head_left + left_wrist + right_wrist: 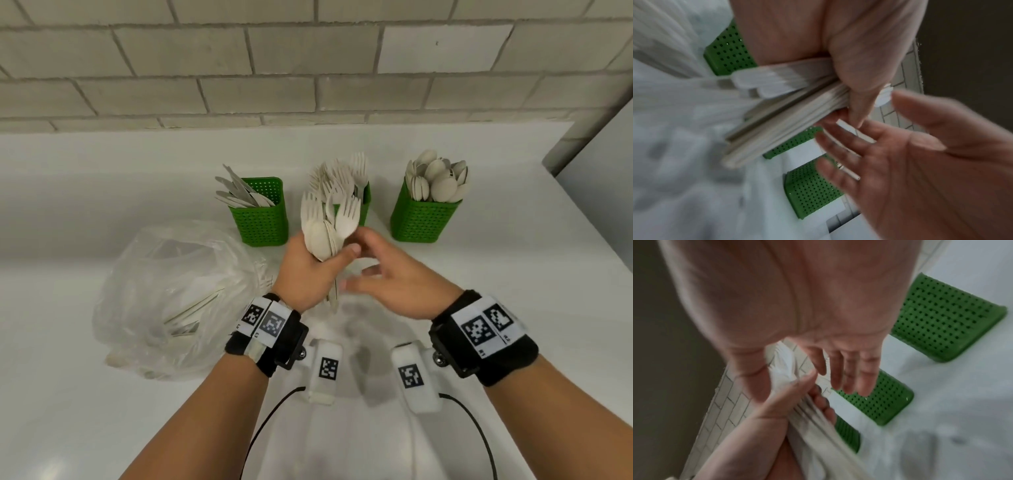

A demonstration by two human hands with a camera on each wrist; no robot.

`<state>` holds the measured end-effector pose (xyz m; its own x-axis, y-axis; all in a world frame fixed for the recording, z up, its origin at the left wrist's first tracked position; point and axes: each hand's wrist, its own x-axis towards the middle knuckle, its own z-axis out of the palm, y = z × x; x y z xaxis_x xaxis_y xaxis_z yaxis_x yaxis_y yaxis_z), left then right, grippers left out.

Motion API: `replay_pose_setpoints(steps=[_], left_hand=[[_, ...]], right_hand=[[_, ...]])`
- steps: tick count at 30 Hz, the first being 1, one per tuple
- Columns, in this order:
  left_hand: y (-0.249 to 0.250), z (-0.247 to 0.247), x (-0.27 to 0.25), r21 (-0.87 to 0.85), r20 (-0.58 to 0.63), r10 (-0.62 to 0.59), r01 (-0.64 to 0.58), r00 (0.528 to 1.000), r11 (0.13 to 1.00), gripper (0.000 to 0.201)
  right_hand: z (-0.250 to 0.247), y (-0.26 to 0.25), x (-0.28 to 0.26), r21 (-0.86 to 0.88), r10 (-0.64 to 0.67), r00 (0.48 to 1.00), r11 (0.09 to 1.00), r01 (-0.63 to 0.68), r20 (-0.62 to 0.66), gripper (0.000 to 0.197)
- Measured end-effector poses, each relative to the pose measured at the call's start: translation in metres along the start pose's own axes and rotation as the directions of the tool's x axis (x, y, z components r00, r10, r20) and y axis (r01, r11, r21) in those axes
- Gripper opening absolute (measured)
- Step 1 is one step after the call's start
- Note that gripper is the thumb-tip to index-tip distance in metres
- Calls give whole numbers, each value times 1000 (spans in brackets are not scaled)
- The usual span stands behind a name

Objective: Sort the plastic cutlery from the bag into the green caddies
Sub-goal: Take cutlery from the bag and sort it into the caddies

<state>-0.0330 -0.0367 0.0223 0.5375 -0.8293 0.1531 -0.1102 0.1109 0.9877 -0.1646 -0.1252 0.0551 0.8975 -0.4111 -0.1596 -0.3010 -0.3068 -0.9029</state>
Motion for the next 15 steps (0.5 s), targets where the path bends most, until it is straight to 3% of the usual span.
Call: replay_pose_setpoints(steps=[1,3,6,8,13,15], left_hand=[[3,1,1,-10,-42,5,-5,999,1000,25],[7,5,1,-11,-87,19,-20,996,1000,22],[8,13,-3,2,-105,53,-53,993,999,24],[6,14,-4,-33,-120,40,-44,992,998,20],[-12,18,-13,-35,-88,-55,52,995,998,28],[-16,17,-16,-35,-84,-54,52,995,998,35]], right_hand=[[5,3,0,-18,23,998,1000,-22,63,83],[15,9,3,-33,11,1000,999,-10,9,87],[22,9,9,-164,-48,978,986,14,-205,58],[20,10,12,-232,-50,968,973,-9,-245,33],[25,29,13,-98,103,991,989,-112,-86,20],[27,29,12,-58,93,991,993,-99,-100,21]])
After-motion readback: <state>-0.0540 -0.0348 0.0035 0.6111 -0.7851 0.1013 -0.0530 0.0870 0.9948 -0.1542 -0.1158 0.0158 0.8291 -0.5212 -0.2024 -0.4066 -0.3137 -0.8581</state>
